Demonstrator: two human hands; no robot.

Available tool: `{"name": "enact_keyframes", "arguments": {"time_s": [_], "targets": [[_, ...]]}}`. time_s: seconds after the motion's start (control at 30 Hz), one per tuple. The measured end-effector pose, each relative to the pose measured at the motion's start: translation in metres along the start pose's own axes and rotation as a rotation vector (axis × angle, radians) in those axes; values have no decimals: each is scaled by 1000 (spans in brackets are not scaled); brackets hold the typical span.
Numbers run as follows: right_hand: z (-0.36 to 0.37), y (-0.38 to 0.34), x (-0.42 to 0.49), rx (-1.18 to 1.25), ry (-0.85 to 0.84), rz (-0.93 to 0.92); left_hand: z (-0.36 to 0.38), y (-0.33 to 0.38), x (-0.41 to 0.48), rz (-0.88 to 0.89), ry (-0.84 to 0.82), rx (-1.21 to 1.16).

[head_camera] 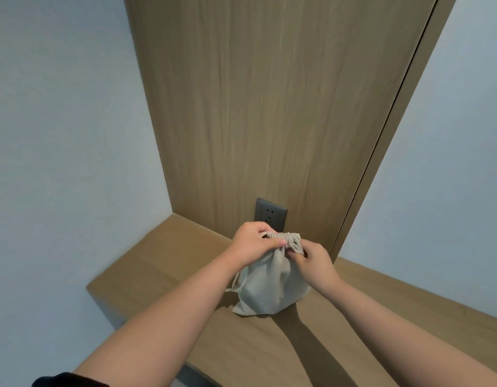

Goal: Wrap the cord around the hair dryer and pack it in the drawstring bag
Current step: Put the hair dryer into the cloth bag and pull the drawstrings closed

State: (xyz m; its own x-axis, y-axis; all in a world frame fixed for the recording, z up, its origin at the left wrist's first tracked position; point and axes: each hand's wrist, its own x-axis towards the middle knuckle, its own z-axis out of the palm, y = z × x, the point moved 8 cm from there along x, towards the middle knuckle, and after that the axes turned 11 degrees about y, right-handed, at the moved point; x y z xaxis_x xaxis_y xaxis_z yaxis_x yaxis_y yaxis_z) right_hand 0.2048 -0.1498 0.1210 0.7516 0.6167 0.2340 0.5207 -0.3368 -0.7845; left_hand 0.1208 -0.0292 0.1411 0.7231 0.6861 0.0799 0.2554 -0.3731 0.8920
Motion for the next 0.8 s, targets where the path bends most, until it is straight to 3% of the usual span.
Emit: {"name": "enact_keyframes", "arguments": {"time_s": [0.17, 0.37, 0.43, 0.57, 0.63, 0.8], "targets": [[23, -26, 31, 222, 78, 111, -43, -17, 3, 11, 107, -60], [101, -31, 54, 652, -150, 528, -84, -99, -21, -167, -151, 68], [127, -46, 56, 805, -228, 599, -104, -113, -21, -148, -51, 132], [170, -43, 54, 900, -348, 680, -135, -134, -5, -53, 156, 420], [173, -25, 54, 940, -344, 726, -127, -134, -1, -2, 158, 493], [137, 40, 45, 1131, -229, 947, -55, -115, -4, 325, 42, 736]]}}
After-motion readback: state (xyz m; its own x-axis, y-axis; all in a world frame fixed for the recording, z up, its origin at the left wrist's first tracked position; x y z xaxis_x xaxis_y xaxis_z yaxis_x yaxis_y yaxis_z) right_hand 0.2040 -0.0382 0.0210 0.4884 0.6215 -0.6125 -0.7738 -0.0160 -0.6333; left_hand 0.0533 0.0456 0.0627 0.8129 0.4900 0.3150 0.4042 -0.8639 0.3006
